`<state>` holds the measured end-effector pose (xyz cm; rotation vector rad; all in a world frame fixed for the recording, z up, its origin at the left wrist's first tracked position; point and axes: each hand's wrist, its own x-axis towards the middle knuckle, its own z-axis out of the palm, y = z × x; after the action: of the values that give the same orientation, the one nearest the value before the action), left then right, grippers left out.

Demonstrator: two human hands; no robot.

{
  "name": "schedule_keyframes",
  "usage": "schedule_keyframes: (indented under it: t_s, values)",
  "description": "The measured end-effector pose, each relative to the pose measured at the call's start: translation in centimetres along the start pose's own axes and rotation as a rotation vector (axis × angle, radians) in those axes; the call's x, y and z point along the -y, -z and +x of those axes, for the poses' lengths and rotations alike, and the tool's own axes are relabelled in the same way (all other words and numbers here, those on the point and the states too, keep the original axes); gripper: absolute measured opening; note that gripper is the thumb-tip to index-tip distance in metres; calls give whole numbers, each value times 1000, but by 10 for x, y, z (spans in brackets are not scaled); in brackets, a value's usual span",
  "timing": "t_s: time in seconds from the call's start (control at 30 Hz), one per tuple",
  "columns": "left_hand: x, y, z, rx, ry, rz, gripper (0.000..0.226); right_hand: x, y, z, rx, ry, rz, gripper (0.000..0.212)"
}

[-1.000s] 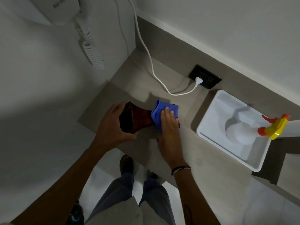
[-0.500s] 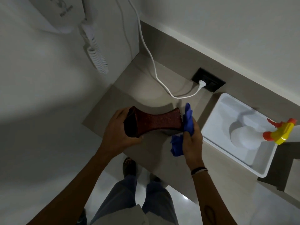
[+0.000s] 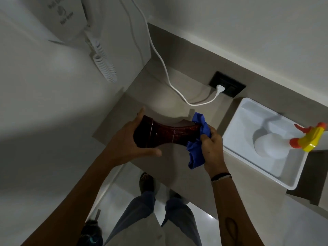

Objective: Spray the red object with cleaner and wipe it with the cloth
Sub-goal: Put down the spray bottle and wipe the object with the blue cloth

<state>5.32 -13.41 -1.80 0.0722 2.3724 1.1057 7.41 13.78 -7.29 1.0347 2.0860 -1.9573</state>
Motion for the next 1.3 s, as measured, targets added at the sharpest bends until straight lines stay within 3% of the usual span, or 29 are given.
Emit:
schedule_keyframes:
  t_s: [0.1,0.23,0.37,0.43,0.5,0.57,0.67,0.77,0.87,0.9,0.97,1.03,1.07,1.23,1.3]
  values:
    - [0,2,-1,-6,-87,112,151,-1,1,3,5,80,-91,46]
    - [-6,-6,2,-189,-203,129,119,-7,-10,-29,-34,524,-378,63]
    - [-5,-14,1,-186,-177,54,108,-21,-53,-71,257,874,-683,80]
    - [-1,-18,-2,-182,-165,62,107,-38,-63,-76,261,1048,-861,84]
    - [7,-21,-6,-203,-157,104,107,-51,-48,-65,184,1042,-932,87]
    - [13,-23,-10,-208,-156,111,108,-58,-21,-50,76,887,-983,91]
    - [9,-25,-11,-215,-152,116,107,-52,-4,-44,124,635,-820,92]
    - [4,-27,-9,-214,-133,129,110,-46,-46,-76,239,852,-708,78]
    - [7,-24,-11,-213,-131,100,109,-51,-63,-87,324,1067,-752,86]
    - [9,-24,-13,-214,-120,113,108,-51,-54,-79,311,1064,-795,92]
    - [11,-24,-17,-220,-104,151,112,-51,-25,-60,234,874,-870,97]
    - [10,-26,-18,-227,-106,163,117,-48,-4,-50,208,654,-757,90]
    - [8,-28,-17,-228,-106,166,118,-46,-6,-52,221,642,-687,87]
    - [4,-28,-11,-217,-110,135,117,-49,-49,-80,400,1019,-701,90]
    - [7,-26,-15,-214,-95,154,118,-49,-29,-64,338,1034,-831,84]
